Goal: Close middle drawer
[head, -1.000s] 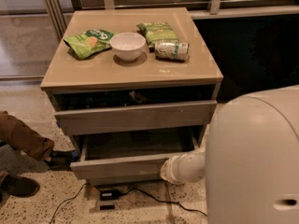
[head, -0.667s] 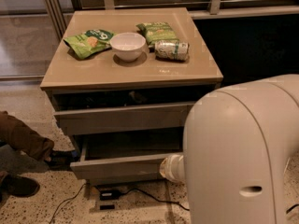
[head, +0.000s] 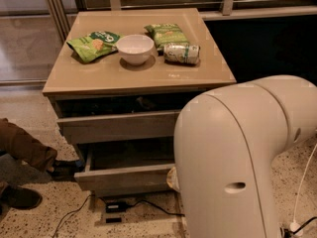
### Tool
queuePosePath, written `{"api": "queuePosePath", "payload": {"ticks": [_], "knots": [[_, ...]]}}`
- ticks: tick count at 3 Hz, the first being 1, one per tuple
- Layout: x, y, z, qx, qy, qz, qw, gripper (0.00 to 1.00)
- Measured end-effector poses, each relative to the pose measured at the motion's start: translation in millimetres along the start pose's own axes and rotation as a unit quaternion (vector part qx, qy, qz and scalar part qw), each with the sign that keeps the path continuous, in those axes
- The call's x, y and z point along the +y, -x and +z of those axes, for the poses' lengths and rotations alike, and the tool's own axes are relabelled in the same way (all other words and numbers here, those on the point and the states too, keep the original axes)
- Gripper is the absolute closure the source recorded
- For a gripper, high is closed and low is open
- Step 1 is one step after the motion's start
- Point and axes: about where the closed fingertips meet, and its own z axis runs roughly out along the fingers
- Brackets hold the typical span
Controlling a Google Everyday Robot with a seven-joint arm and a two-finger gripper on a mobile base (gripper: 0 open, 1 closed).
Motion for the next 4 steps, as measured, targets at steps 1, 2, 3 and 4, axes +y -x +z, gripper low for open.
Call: {"api": "queuePosePath", "payload": {"ticks": [1, 2, 3, 4], "knots": [[-4.0, 1.1, 11.0, 0.001, -0.011, -0.002, 0.9999, 1.0], [-10.9, 1.7, 18.5, 0.005, -0.027, -0.006, 0.9996, 1.0], [-18.2, 2.8, 22.9, 0.009, -0.042, -0.011, 0.999, 1.0], [-24.3, 3.1, 27.7, 0.013, -0.061, -0.018, 0.9979, 1.0]]}}
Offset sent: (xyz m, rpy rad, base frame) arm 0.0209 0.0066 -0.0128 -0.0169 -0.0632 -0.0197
